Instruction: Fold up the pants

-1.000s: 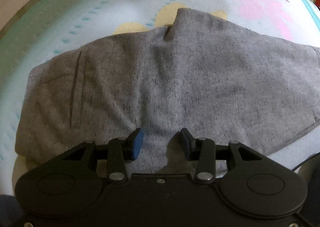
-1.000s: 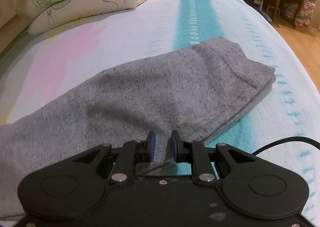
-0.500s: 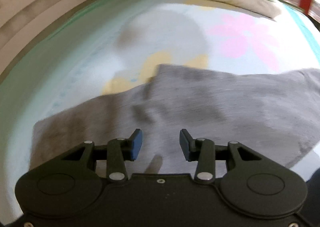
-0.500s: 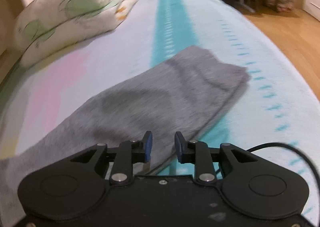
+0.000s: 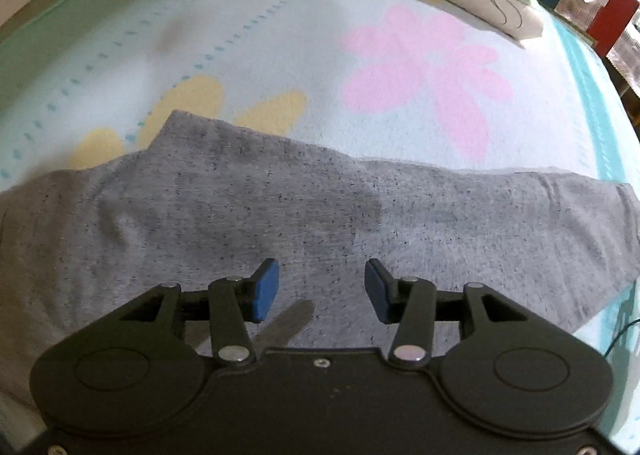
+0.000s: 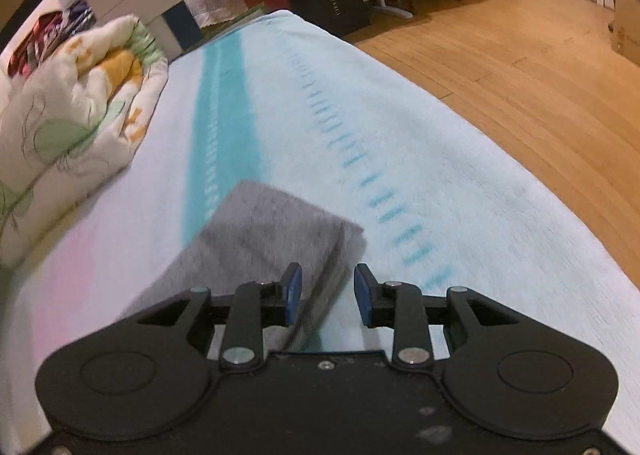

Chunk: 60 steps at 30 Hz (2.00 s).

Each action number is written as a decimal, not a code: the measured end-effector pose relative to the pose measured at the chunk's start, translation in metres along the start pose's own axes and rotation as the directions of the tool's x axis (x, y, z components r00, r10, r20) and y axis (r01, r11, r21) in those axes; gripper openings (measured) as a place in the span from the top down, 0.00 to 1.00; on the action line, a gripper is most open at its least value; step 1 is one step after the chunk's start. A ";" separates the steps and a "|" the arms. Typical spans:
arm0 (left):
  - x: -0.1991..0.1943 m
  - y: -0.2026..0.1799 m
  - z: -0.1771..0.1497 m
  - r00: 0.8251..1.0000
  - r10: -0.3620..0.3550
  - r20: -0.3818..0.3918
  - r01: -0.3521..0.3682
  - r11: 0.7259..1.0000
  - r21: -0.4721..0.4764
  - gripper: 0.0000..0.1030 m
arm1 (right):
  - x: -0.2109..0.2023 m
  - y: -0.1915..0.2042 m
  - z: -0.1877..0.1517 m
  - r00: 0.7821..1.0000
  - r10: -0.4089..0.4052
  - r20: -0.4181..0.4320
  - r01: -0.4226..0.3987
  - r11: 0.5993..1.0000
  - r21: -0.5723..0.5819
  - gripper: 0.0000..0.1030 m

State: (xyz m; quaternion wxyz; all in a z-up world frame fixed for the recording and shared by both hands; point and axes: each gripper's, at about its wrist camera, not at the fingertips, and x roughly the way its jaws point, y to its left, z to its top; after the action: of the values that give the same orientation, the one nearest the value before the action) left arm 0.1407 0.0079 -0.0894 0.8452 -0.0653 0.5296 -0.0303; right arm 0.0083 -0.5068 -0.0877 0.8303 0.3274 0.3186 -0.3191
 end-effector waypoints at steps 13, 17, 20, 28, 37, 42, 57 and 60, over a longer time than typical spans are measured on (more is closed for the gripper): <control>0.002 -0.004 -0.002 1.000 0.013 -0.022 -0.012 0.999 0.042 0.47 | 0.030 0.020 0.011 0.998 -0.065 -0.013 0.064 0.994 -0.084 0.86; -0.001 -0.006 0.000 1.000 0.013 -0.015 -0.012 0.998 0.061 0.47 | 0.014 0.022 0.009 0.998 -0.049 0.025 0.052 0.991 -0.126 0.95; -0.002 -0.012 0.002 1.000 0.006 -0.005 -0.006 0.997 0.082 0.47 | 0.002 0.016 0.005 0.997 -0.065 0.039 0.070 0.987 -0.143 0.95; -0.002 -0.055 0.013 0.998 -0.056 -0.010 0.056 0.973 0.222 0.47 | 0.013 0.013 -0.007 0.993 -0.114 0.020 0.116 0.974 -0.194 0.95; 0.012 -0.123 0.024 0.993 -0.115 -0.020 0.114 0.929 0.352 0.46 | 0.010 0.016 -0.003 0.992 -0.126 0.024 0.128 0.968 -0.214 0.95; 0.017 -0.134 0.040 0.992 -0.127 -0.005 0.121 0.931 0.344 0.46 | 0.013 0.009 -0.013 0.988 -0.155 0.023 0.156 0.954 -0.254 0.96; 0.046 -0.091 0.054 0.987 -0.160 -0.026 0.162 0.972 0.172 0.47 | -0.012 0.034 -0.012 0.986 -0.123 0.113 0.155 0.926 -0.344 0.89; 0.046 -0.093 0.040 0.984 -0.173 -0.043 0.179 0.963 0.202 0.47 | -0.019 0.045 -0.009 0.989 -0.083 0.125 0.124 0.922 -0.366 0.86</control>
State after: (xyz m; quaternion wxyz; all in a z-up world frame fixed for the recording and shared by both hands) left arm 0.1988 -0.0871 -0.1002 0.8346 -0.0242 0.5264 -0.1605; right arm 0.0275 -0.4677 -0.0641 0.8752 0.1290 0.3453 -0.3134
